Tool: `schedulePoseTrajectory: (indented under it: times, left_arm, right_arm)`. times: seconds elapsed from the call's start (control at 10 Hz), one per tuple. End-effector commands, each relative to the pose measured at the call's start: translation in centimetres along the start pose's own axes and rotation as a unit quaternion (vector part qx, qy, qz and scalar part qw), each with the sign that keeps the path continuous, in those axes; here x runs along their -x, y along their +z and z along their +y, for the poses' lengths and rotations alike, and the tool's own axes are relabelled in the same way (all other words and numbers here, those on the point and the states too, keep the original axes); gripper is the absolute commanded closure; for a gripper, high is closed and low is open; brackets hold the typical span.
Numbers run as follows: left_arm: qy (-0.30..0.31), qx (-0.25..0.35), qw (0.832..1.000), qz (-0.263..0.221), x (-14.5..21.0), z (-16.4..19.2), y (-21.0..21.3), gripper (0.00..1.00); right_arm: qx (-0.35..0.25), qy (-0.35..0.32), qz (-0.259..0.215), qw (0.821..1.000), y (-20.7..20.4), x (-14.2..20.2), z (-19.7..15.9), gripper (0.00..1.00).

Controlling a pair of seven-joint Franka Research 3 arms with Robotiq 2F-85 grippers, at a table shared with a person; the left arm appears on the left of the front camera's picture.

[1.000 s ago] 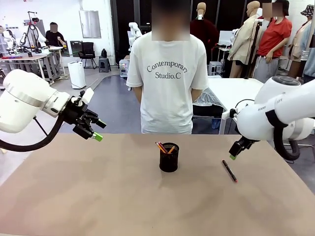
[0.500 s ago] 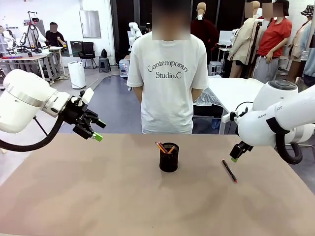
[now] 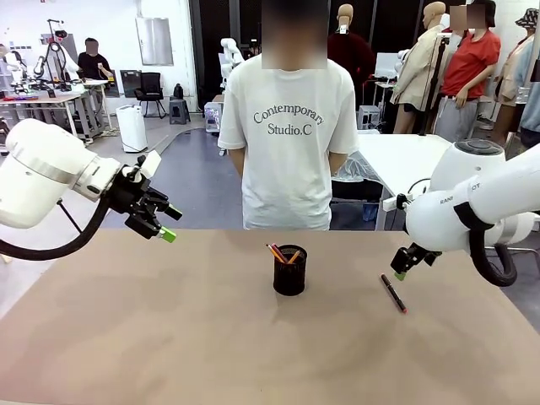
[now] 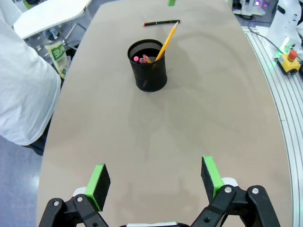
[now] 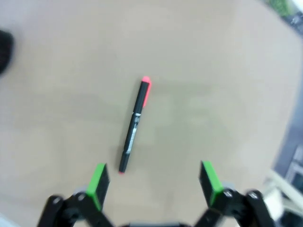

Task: Place the pens into the pen holder.
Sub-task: Pick up a writing instrument from the table and place it into the Pen holder.

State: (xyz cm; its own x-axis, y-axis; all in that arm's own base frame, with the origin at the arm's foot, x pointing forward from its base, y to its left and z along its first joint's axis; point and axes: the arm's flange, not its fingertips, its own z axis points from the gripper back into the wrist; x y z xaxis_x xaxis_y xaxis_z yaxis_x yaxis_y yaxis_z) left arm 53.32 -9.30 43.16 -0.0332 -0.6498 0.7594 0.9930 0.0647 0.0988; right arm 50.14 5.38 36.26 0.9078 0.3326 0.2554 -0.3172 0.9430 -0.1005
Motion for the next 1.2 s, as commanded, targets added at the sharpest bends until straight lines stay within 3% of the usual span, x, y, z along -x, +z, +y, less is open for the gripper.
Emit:
schedulePoseTrajectory:
  times: [0.0, 0.2, 0.3, 1.1]
  left_arm:
    - [0.004, 0.002, 1.000, -0.003, -0.1, -0.1, 0.3, 0.00]
    - [0.004, 0.002, 1.000, -0.003, -0.1, -0.1, 0.3, 0.00]
    - [0.004, 0.002, 1.000, -0.003, -0.1, -0.1, 0.3, 0.00]
    - [0.004, 0.002, 1.000, -0.003, -0.1, -0.1, 0.3, 0.00]
  right_arm:
    - [0.037, -0.096, 0.026, 0.994, -1.4, -3.0, 1.6, 0.00]
    - [0.066, -0.118, 0.042, 0.990, -2.5, -5.8, 1.9, 0.00]
    - [0.076, -0.136, 0.040, 0.987, -3.1, -5.5, 2.4, 0.00]
    - [-0.019, -0.155, 0.058, 0.986, -8.1, -5.1, 1.3, 0.00]
